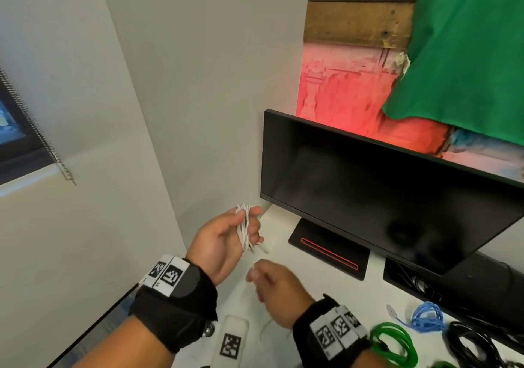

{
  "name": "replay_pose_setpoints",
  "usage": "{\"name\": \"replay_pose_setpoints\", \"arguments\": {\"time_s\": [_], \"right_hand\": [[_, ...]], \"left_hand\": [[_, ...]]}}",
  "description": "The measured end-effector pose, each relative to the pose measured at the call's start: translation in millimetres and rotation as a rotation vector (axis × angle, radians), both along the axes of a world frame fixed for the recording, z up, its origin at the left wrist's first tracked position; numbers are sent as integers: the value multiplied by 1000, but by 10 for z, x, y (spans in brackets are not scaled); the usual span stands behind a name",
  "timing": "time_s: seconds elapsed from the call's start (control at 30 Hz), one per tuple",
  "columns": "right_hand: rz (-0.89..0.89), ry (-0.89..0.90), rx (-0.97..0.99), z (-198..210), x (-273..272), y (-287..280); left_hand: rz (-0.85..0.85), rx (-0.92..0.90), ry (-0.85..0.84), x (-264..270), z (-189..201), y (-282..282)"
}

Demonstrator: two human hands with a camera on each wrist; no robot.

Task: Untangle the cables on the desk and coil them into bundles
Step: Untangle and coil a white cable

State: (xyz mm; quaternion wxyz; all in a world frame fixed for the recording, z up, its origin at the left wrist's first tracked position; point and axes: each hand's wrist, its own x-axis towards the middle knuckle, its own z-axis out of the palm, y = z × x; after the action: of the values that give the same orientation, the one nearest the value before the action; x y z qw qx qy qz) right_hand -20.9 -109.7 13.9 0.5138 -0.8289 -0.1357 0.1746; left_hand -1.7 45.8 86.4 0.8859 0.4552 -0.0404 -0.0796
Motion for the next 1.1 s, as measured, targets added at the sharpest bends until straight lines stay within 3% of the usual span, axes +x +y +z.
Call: {"name": "replay_pose_setpoints", "arguments": {"time_s": [0.07,0.13,0.27,0.33,0.4,0.43,0.57,0.7,0.8,0.9,0.97,1.1], "right_hand": [[223,-43,-149,118,-138,83],[312,-111,-231,316,-166,70],[299,-228,-262,715,-56,-143],[246,-298,-301,798,49,-271],[184,-329,-367,777,156,-383],[172,-323,-378,734,206,-432],[48,-235,-245,467,384,-740],[-275,4,45,-30,476,-1173],[-488,87,-75,-476,452,-1362],[-439,116,-351,-559,440,-1298],[-461,38,-373,-352,423,-1127],[-502,-116,137,295,358,-690]], "left_hand": [[91,368,-39,13,-80,14],[35,626,-85,-51,-190,50],[-256,754,-164,-212,-352,124],[-360,920,-232,-236,-320,133],[-367,1160,-268,-239,-290,146],[-329,1188,-259,-241,-262,160],[-176,858,-161,-170,-36,364],[-27,490,-105,-99,190,649],[40,275,-145,-78,339,787],[46,285,-151,-58,404,783],[36,348,-137,-45,395,699],[-28,525,-102,-45,352,451]]}}
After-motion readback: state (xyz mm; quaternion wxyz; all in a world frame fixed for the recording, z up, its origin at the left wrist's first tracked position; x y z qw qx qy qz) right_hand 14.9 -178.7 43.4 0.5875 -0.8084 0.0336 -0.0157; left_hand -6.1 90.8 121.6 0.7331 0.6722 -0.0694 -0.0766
